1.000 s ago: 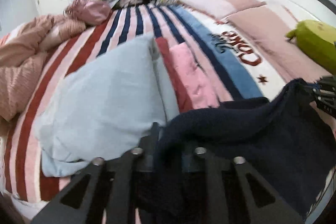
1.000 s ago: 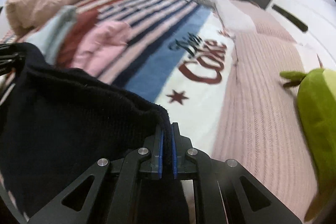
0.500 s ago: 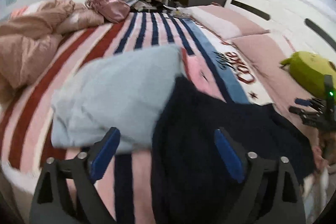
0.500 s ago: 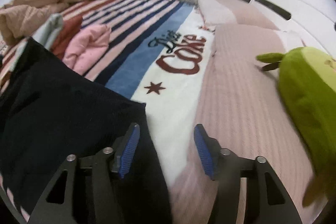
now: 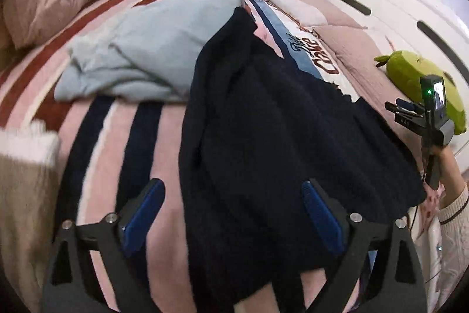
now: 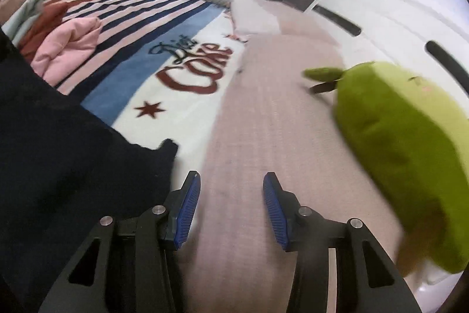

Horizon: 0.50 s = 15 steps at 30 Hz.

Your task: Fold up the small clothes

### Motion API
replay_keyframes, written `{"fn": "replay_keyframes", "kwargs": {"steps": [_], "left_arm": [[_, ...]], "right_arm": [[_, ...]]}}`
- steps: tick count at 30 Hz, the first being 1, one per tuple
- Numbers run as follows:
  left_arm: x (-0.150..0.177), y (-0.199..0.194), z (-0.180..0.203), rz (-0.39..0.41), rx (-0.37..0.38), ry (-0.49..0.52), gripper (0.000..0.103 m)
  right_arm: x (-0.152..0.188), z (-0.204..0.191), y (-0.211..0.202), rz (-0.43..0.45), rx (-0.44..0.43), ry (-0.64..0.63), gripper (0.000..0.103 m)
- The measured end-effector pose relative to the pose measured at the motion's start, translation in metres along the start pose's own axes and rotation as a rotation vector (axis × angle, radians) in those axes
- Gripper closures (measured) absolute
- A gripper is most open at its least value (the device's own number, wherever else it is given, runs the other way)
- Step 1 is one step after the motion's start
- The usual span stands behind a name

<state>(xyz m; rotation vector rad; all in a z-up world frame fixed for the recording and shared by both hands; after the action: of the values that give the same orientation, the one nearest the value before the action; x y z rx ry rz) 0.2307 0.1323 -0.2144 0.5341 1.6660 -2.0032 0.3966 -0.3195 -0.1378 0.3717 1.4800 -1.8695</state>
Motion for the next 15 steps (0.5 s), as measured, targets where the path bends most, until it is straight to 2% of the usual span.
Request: {"fn": "replay_keyframes", "kwargs": {"steps": [2,3,6,8,11,13,15], "left_arm": [[0.007,-0.008,-0.005,0.011,0.025,-0.04,0.01],[0.011,-0.013,-0.009,0.02,0.035,-0.059,0.01],[0.029,-0.027,-0.019,0.026,0.063,-0.114,0.01],[0.042,-0.031,-0.02,0.01,0.098,-0.141,0.01],[0.064,-0.033,-0.014,-0.018,0.169,-0.187,0.01],[0.074,-0.032,-0.006,-0.025,0.233,-0.231,0.01],[0.083,-0.028,0.005,-0.042,0.315,-0.272,0.01]], "right_arm": [[0.006,0.006,-0.013,0.004,-0.047,0.023,0.064],[0.011,0.006,-0.024,0.012,-0.1,0.049,0.062],[0.039,0.002,-0.058,0.026,-0.334,0.172,0.054],[0.066,-0.01,-0.08,0.019,-0.496,0.25,0.04],[0.111,-0.036,-0.107,0.002,-0.711,0.368,0.033],[0.134,-0.05,-0.119,0.001,-0.824,0.457,0.029],[0.156,-0.067,-0.124,-0.007,-0.921,0.552,0.029]]}}
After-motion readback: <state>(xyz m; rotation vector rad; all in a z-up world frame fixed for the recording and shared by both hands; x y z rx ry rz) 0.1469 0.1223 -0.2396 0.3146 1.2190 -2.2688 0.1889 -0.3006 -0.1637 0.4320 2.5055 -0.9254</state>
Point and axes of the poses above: each gripper's, at about its wrist camera, not at the fingertips, and y roughly the way its jaws point, z to its right, x to its underside, the point moved 7 cm from there along y, roughly the way its jaws point, and after that the axes turned 8 degrees about -x, right-handed, at the moved point
